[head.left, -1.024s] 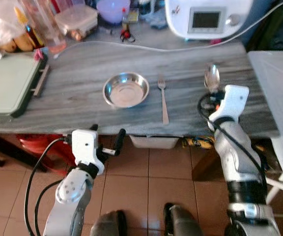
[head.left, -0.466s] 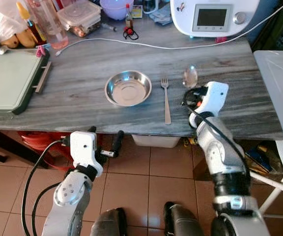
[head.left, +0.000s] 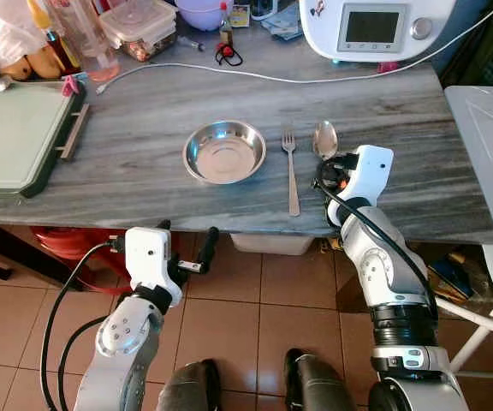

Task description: Setting the table

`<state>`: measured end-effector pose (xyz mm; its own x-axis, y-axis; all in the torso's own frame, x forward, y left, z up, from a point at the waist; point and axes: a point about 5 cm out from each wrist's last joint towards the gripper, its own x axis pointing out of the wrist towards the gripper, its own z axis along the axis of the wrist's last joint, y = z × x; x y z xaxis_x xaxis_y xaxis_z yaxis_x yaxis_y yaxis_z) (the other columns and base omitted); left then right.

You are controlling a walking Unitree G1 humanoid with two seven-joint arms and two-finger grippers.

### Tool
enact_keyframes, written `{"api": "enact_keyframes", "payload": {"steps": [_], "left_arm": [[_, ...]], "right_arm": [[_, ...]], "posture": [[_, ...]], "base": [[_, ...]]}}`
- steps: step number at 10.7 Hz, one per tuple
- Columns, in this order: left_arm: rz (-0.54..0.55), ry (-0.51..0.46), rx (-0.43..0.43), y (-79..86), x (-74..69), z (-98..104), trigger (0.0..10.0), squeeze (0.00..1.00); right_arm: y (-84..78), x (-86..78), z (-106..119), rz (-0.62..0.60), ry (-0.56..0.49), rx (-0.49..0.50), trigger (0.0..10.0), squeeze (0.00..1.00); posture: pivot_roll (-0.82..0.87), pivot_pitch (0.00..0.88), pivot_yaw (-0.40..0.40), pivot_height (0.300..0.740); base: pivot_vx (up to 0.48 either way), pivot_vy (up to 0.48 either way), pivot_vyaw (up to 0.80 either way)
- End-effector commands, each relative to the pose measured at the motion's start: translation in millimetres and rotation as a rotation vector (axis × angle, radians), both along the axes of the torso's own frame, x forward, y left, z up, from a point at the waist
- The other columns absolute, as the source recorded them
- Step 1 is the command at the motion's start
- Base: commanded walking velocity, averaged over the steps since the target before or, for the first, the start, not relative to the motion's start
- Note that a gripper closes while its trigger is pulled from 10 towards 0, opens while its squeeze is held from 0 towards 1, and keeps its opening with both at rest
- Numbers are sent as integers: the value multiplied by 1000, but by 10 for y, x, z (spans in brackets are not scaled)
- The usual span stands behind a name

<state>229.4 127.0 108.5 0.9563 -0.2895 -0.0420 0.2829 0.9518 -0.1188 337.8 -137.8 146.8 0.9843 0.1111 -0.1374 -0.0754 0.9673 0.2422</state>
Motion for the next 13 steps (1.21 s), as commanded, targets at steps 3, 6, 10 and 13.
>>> {"api": "enact_keyframes", "payload": {"steps": [3,6,10,13], "left_arm": [[-9,13,2,-1,5,-31,10000,0],[-13,10,3,-14,18,-31,10000,0],[-13,11,4,-16,21,-33,10000,0],[-15,10,3,-20,26,-35,10000,0]], "right_arm": [[55,35,-110,40,57,14,10000,0],[105,93,-98,57,52,16,10000,0],[155,96,-145,70,69,32,10000,0],[104,81,-158,52,76,28,10000,1000]], "posture": [[33,221,77,740],[34,220,76,740],[35,222,76,740],[32,221,76,740]], "base": [[0,0,0],[0,0,0],[0,0,0],[0,0,0]]}}
